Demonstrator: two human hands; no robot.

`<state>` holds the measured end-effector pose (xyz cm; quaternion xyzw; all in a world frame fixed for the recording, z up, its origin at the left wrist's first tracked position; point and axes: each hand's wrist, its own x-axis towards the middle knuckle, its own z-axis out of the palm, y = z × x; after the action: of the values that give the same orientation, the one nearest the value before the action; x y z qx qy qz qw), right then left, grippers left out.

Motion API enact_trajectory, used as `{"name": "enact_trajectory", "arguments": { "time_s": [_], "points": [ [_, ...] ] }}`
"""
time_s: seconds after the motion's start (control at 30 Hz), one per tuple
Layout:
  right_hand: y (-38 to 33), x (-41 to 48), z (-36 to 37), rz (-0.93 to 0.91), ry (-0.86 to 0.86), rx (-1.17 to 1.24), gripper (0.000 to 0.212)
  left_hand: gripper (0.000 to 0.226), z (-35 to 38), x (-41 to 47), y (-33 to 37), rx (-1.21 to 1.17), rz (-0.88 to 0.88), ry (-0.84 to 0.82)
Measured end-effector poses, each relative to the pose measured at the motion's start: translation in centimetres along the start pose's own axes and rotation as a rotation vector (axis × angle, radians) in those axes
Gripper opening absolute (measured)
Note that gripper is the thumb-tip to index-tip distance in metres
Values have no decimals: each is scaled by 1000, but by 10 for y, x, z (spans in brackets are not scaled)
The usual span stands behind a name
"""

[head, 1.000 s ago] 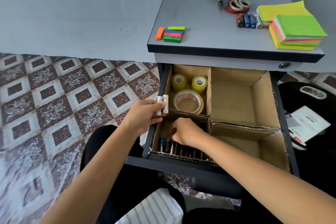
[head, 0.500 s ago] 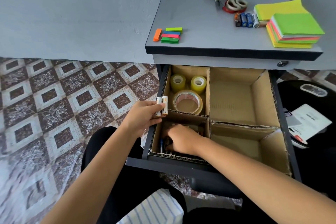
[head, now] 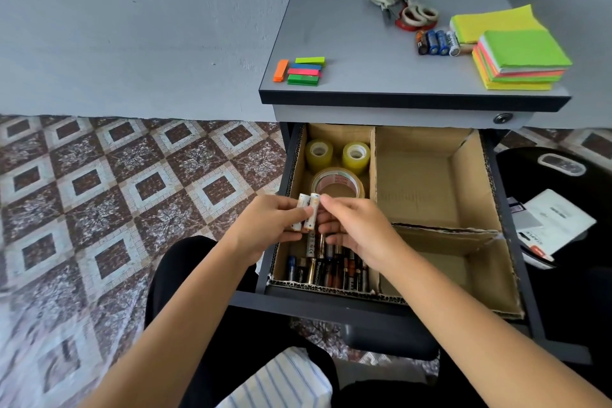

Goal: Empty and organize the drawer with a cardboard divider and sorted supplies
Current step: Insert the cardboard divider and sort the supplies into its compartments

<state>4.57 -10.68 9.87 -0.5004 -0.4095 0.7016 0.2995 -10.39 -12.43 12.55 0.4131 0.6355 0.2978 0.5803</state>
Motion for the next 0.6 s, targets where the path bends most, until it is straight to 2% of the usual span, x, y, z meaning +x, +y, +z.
{"name": "enact_trajectory", "arguments": {
  "time_s": [0.13,0.33,0.5,0.6],
  "points": [
    [-4,-5,-3,-21,-11,-51,12,8,3,-5,6,-40,-56,-81],
    [1,-3,0,59,-40,90,8,15,2,-7,4,-2,-87,-137],
    [5,-3,3,69,-23,96,9,19,1,-8,1,-1,-102,-151],
    [7,-3,5,73,15,115,7,19,-8,-14,6,176,-33,-105]
  ]
}}
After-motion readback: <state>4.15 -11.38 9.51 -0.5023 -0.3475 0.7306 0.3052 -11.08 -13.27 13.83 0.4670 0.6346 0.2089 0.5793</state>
